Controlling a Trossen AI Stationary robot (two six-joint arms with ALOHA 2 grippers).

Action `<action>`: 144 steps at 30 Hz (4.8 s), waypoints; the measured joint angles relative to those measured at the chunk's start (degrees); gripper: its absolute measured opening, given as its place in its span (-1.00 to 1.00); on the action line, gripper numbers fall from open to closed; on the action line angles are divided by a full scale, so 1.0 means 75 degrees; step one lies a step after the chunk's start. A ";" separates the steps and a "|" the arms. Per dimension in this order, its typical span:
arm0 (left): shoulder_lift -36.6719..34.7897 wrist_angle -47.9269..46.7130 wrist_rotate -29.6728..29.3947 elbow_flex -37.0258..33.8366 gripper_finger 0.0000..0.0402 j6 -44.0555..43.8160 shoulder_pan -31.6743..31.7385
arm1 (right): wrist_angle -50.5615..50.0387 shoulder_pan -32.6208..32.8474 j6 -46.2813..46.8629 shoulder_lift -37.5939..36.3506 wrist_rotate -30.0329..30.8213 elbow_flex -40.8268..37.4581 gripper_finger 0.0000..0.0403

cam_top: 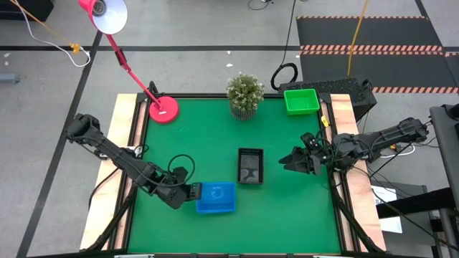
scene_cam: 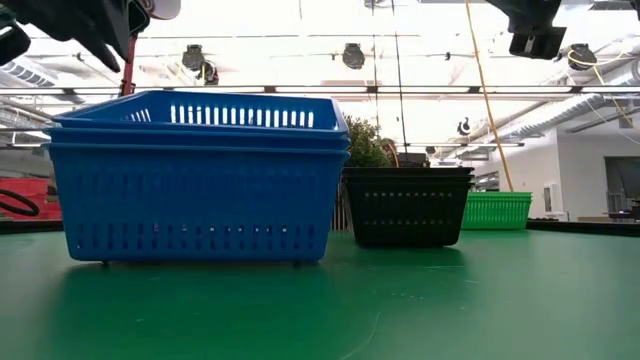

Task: Stack baskets by color
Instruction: Stack the right blue bin on the left stacked blue bins, then return to Home Position

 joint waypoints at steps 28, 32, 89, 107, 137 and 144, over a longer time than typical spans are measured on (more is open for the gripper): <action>0.0653 0.0209 0.0458 -0.0003 -0.91 0.0429 0.0547 | -0.0027 0.0000 -0.0133 -0.0001 0.0059 0.0000 0.51; 0.0468 0.0468 0.0809 -0.0003 -0.96 0.0399 0.0590 | -0.0077 0.0000 -0.0131 0.0001 0.0061 0.0000 0.51; 0.0482 0.3878 -0.0079 0.0562 -0.98 0.6779 0.0758 | 0.0305 0.0000 -0.2821 -0.0223 0.0178 0.0003 0.03; 0.2702 0.4274 0.0723 0.0554 -0.96 0.6691 -0.0379 | 0.0484 0.0000 -0.5898 -0.0879 0.0190 0.0003 -0.87; 0.0159 0.1919 0.0614 0.0554 -0.98 0.8372 0.0068 | -0.0716 0.0000 -0.7391 -0.1002 0.0198 0.0003 -0.98; -0.0938 0.1427 -0.0864 0.0554 -0.95 1.0840 0.0464 | -0.0931 -0.0017 -0.8693 -0.1013 0.0804 -0.0120 -1.00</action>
